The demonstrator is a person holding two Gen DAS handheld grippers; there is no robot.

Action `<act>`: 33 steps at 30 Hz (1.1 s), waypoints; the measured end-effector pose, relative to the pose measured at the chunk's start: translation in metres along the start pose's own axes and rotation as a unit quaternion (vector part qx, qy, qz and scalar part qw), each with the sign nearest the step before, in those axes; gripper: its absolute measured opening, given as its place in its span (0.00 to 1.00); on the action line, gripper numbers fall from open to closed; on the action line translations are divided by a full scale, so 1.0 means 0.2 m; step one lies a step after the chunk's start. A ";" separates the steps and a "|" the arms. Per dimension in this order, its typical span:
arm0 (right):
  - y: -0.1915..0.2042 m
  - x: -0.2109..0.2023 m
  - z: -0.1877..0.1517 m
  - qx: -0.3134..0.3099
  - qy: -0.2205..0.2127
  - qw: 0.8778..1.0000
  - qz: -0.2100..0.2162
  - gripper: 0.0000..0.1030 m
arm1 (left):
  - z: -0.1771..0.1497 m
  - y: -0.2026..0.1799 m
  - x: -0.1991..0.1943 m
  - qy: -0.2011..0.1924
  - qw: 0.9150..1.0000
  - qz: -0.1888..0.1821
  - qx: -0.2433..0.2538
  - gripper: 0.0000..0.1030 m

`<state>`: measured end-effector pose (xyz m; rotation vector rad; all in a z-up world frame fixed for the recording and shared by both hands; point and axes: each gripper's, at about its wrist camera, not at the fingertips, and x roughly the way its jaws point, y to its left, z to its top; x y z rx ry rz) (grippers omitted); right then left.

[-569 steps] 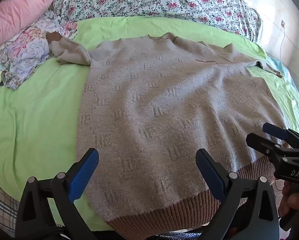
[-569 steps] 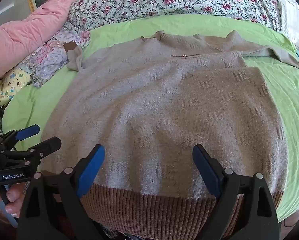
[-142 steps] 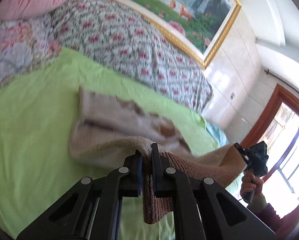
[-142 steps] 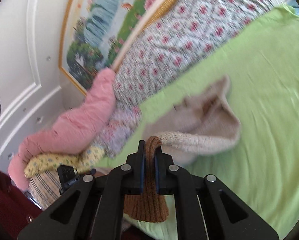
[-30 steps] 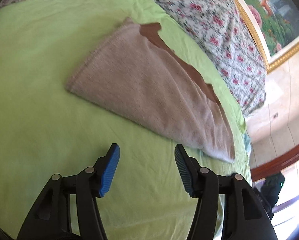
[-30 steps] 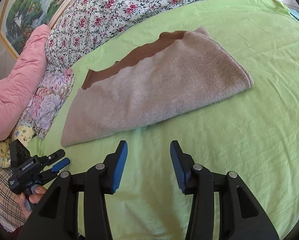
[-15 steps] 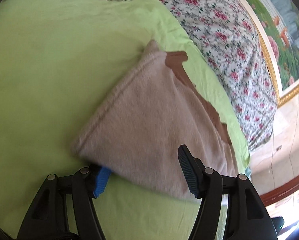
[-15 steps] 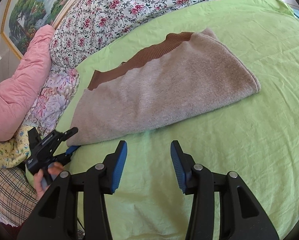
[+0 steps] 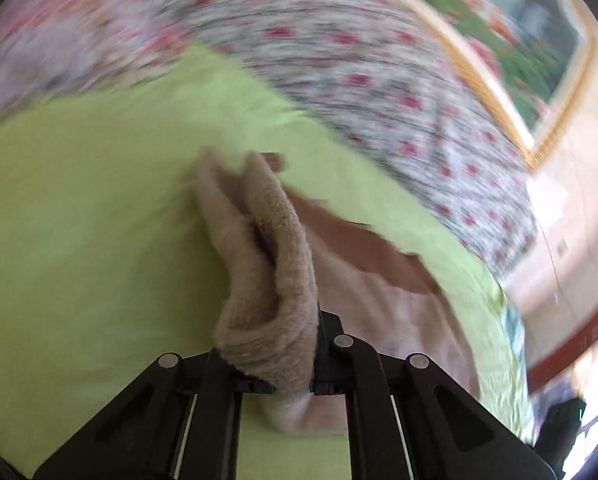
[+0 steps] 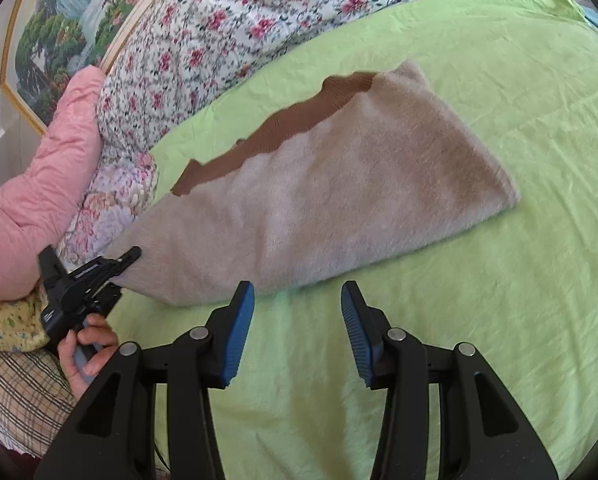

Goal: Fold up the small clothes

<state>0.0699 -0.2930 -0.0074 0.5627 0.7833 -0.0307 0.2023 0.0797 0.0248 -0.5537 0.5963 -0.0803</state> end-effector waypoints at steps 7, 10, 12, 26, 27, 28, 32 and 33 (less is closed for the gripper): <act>-0.14 -0.02 0.23 0.028 -0.004 0.999 0.034 0.45 | -0.14 -0.49 0.17 0.049 0.990 -0.079 0.102 0.06; -0.21 0.06 0.33 0.060 0.021 0.994 0.091 0.45 | -0.25 -0.59 0.29 0.081 0.985 -0.085 0.128 0.06; -0.24 0.16 0.39 0.081 0.044 0.988 0.122 0.46 | -0.30 -0.62 0.35 0.100 0.982 -0.088 0.132 0.06; 0.06 0.85 0.66 0.043 0.136 0.971 0.192 0.43 | -0.35 -0.64 0.36 0.107 0.978 -0.068 0.166 0.06; 0.08 0.88 0.70 0.031 0.139 0.973 0.183 0.29 | -0.35 -0.65 0.36 0.104 0.978 -0.065 0.171 0.06; 0.10 0.88 0.72 0.025 0.137 0.974 0.180 0.18 | -0.33 -0.68 0.34 0.098 0.977 -0.065 0.175 0.06; 0.20 0.72 0.86 -0.038 0.100 0.977 0.183 0.16 | -0.26 -0.81 0.31 0.083 0.976 -0.103 0.171 0.07; 0.21 0.66 0.90 -0.055 0.088 0.978 0.182 0.16 | -0.25 -0.85 0.32 0.082 0.975 -0.112 0.171 0.07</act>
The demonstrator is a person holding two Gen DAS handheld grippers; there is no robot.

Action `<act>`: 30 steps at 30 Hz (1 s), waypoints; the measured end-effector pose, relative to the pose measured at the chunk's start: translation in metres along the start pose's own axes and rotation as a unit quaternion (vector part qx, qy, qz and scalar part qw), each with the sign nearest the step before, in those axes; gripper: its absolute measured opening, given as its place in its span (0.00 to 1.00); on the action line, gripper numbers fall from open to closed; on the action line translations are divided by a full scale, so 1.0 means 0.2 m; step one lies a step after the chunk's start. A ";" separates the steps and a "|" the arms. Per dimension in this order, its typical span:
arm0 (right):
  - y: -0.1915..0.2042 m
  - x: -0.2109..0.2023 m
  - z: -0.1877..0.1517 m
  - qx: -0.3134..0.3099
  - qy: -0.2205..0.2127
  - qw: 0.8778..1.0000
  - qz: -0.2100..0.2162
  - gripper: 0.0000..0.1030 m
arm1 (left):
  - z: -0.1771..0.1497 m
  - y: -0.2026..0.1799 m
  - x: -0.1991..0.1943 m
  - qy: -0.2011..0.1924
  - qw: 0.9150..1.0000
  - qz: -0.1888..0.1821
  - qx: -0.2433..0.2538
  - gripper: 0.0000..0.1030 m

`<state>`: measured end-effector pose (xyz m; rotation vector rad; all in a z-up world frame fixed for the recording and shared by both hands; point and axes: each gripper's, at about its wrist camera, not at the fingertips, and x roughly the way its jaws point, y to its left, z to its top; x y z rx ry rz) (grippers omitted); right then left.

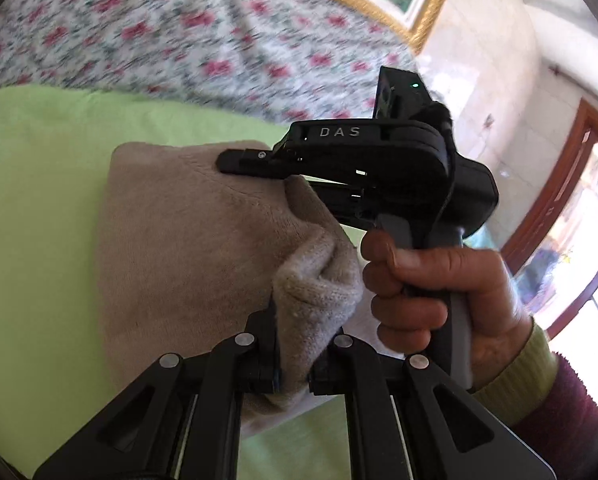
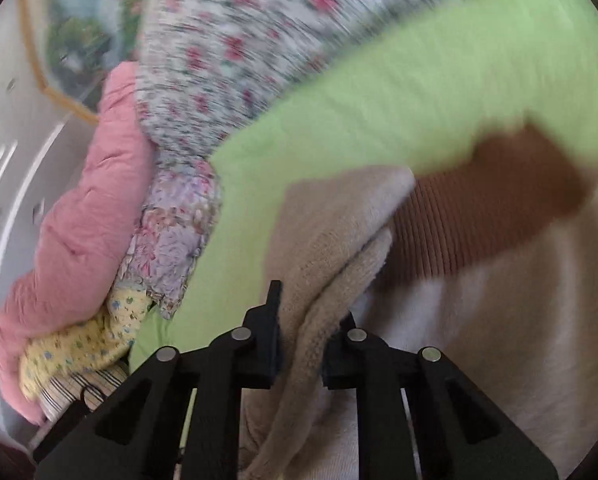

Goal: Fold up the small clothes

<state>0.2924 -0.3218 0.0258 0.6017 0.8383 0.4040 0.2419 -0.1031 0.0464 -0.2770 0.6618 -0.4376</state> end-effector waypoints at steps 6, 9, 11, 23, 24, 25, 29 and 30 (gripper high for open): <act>-0.12 -0.30 0.06 -0.036 -0.019 0.997 -0.061 0.15 | -0.01 -0.21 0.25 0.026 0.999 -0.025 0.001 0.07; -0.30 -0.33 0.01 -0.026 -0.010 0.994 -0.102 0.15 | -0.08 -0.24 0.42 0.058 0.998 -0.030 -0.012 0.07; -0.43 -0.34 -0.03 -0.004 -0.010 0.993 -0.114 0.15 | -0.12 -0.26 0.49 0.073 0.997 -0.031 -0.011 0.07; -0.54 -0.38 -0.14 -0.017 -0.016 0.988 -0.155 0.15 | -0.20 -0.28 0.57 0.103 0.994 -0.043 0.000 0.08; -0.53 -0.38 -0.15 -0.019 -0.019 0.987 -0.161 0.15 | -0.21 -0.28 0.56 0.104 0.994 -0.044 0.002 0.10; -0.52 -0.39 -0.15 -0.022 -0.022 0.985 -0.168 0.15 | -0.21 -0.28 0.56 0.106 0.993 -0.045 0.002 0.14; -0.50 -0.38 -0.17 -0.035 -0.012 0.979 -0.198 0.17 | -0.21 -0.28 0.52 0.121 0.991 -0.063 -0.007 0.25; -0.50 -0.38 -0.18 -0.028 -0.012 0.979 -0.201 0.22 | -0.21 -0.27 0.49 0.126 0.990 -0.069 -0.011 0.31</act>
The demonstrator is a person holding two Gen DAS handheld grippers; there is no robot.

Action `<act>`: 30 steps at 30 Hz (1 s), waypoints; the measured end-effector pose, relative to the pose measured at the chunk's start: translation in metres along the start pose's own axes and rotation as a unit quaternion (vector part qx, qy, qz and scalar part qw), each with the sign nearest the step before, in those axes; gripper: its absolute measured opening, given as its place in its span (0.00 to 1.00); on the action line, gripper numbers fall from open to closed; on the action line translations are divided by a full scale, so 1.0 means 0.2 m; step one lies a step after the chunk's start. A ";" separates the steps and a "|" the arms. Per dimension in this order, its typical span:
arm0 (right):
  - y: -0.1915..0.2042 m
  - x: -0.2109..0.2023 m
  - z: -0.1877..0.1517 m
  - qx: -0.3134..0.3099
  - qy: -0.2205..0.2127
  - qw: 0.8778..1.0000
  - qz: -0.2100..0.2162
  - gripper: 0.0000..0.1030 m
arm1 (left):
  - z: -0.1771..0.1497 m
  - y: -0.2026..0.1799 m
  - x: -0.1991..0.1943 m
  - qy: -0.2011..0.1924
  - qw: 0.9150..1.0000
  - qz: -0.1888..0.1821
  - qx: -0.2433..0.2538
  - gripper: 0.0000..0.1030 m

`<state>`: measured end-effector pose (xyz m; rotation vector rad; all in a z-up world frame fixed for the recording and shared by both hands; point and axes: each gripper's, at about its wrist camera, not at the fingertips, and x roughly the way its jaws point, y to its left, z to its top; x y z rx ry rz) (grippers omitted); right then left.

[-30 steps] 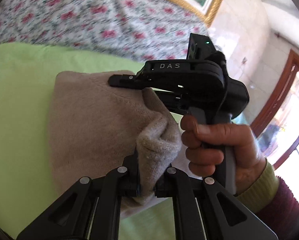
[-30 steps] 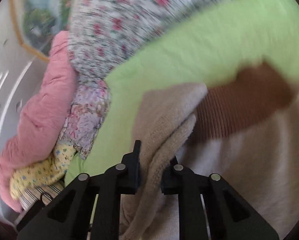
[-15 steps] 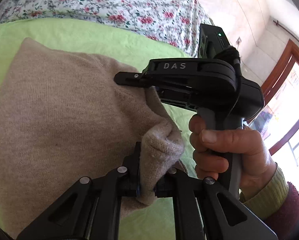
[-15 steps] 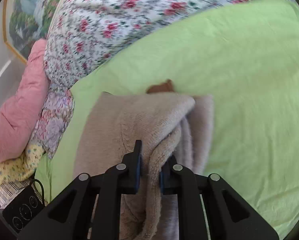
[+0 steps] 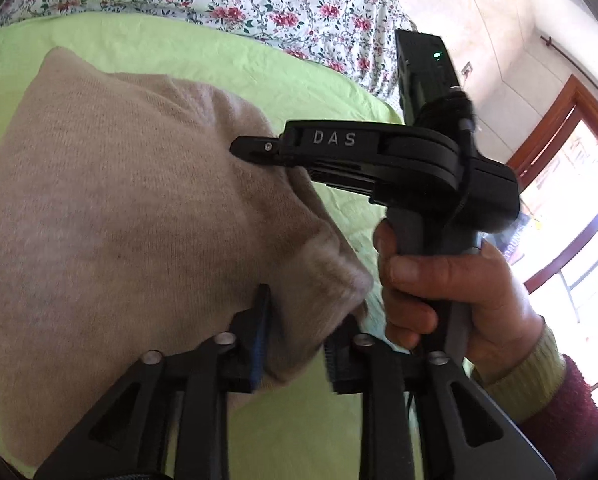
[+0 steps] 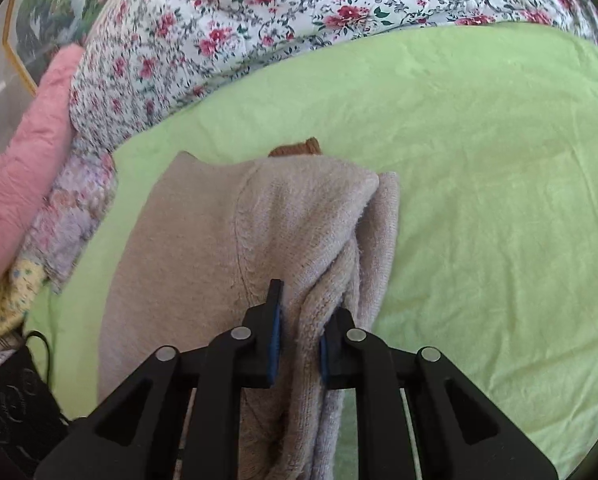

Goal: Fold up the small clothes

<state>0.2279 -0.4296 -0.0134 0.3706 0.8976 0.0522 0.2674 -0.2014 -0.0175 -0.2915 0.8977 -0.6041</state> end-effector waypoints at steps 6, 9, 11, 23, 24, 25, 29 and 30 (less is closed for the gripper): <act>-0.04 -0.11 -0.04 0.030 -0.021 0.999 -0.022 0.39 | -0.03 0.02 -0.22 -0.013 1.000 -0.008 -0.002 0.48; -0.07 -0.16 -0.08 0.046 -0.027 0.998 -0.015 0.43 | -0.01 0.07 -0.33 -0.031 0.999 -0.002 -0.005 0.52; -0.08 -0.19 -0.11 0.058 -0.029 0.998 -0.007 0.46 | 0.02 0.11 -0.39 -0.040 0.999 0.005 -0.013 0.60; -0.07 -0.16 -0.12 0.093 -0.015 0.995 0.042 0.60 | 0.20 0.56 -0.47 -0.037 0.992 0.034 -0.119 0.71; -0.08 -0.15 -0.12 0.094 -0.013 0.995 0.042 0.60 | 0.20 0.60 -0.45 -0.033 0.991 0.035 -0.126 0.71; -0.08 -0.14 -0.12 0.094 -0.010 0.995 0.042 0.60 | 0.22 0.64 -0.42 -0.027 0.990 0.036 -0.134 0.71; -0.09 -0.10 -0.12 0.096 -0.001 0.994 0.044 0.60 | 0.27 0.73 -0.32 -0.011 0.988 0.039 -0.148 0.72; -0.09 -0.09 -0.11 0.097 0.002 0.994 0.046 0.60 | 0.28 0.75 -0.29 -0.005 0.988 0.040 -0.149 0.75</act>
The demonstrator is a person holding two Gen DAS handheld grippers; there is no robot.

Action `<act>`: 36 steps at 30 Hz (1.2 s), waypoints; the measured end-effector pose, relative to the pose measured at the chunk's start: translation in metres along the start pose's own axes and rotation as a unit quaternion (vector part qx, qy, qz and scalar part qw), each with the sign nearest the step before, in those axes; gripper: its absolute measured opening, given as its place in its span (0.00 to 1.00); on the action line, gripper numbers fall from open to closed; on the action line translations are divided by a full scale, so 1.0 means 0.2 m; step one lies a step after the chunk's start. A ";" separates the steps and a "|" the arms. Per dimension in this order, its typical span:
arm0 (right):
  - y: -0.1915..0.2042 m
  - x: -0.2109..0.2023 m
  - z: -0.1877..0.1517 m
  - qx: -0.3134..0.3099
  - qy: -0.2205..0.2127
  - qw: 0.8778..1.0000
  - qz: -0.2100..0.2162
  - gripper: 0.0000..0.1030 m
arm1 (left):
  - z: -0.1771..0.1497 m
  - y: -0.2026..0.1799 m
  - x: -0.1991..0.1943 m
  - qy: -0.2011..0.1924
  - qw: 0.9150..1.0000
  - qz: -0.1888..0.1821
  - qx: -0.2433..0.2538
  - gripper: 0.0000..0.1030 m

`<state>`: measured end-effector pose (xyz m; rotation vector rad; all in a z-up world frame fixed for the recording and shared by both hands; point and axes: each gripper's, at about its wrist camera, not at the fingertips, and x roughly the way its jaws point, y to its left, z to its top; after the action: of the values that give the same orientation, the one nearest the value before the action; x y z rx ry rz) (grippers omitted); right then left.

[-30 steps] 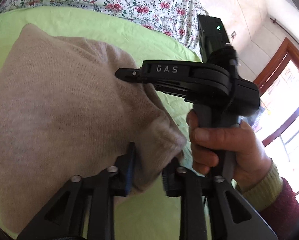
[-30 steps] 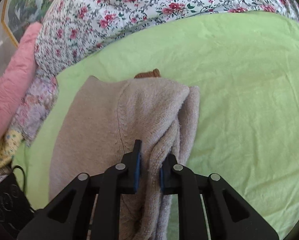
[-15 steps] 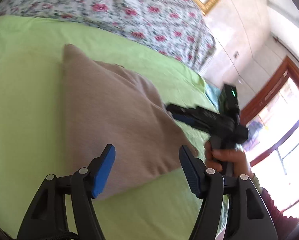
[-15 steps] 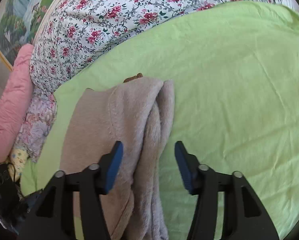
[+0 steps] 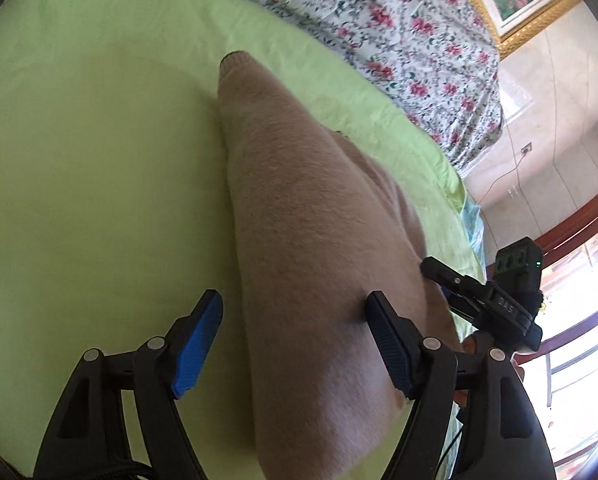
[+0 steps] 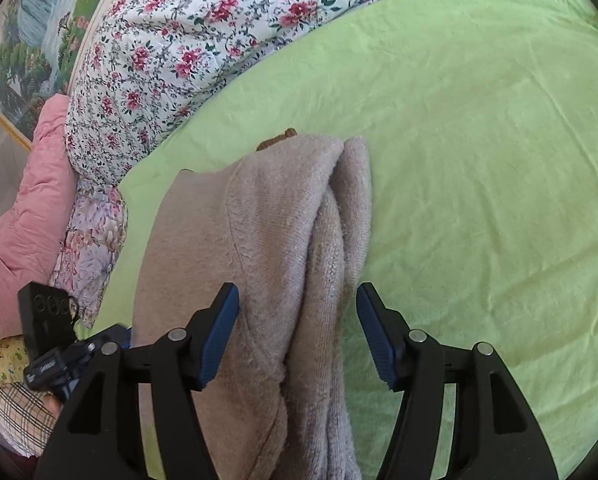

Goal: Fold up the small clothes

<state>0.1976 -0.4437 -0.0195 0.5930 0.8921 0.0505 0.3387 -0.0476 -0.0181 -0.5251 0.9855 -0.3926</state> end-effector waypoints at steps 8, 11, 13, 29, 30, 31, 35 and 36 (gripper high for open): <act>-0.06 0.14 0.01 0.026 0.030 0.999 0.027 0.61 | 0.09 0.08 0.26 0.040 0.997 -0.057 -0.014 0.58; -0.03 0.16 0.01 0.031 0.040 0.998 0.040 0.40 | 0.08 0.06 0.25 0.032 0.998 -0.052 0.002 0.46; 0.02 0.14 0.00 0.016 0.035 0.999 0.030 0.33 | 0.06 0.01 0.18 0.022 0.999 -0.040 0.027 0.40; 0.62 0.23 -0.51 -0.011 0.074 0.982 0.171 0.30 | -0.31 0.33 -0.71 0.007 0.998 0.012 0.062 0.40; 0.64 0.27 -0.54 -0.010 0.084 0.983 0.165 0.30 | -0.34 0.38 -0.71 0.015 0.998 0.019 0.051 0.41; 0.65 0.31 -0.57 -0.011 0.092 0.984 0.153 0.30 | -0.37 0.43 -0.69 0.019 0.999 0.023 0.042 0.43; 0.64 0.35 -0.63 -0.007 0.090 0.989 0.120 0.33 | -0.41 0.47 -0.73 -0.004 0.999 0.024 0.030 0.51; 0.64 0.34 -0.62 -0.006 0.089 0.989 0.114 0.35 | -0.43 0.47 -0.74 -0.010 0.999 0.032 0.033 0.53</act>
<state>0.1741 -0.2580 -0.0634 0.6860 0.9930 0.3198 0.1982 0.0876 -0.0100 -0.4350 0.9642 -0.3604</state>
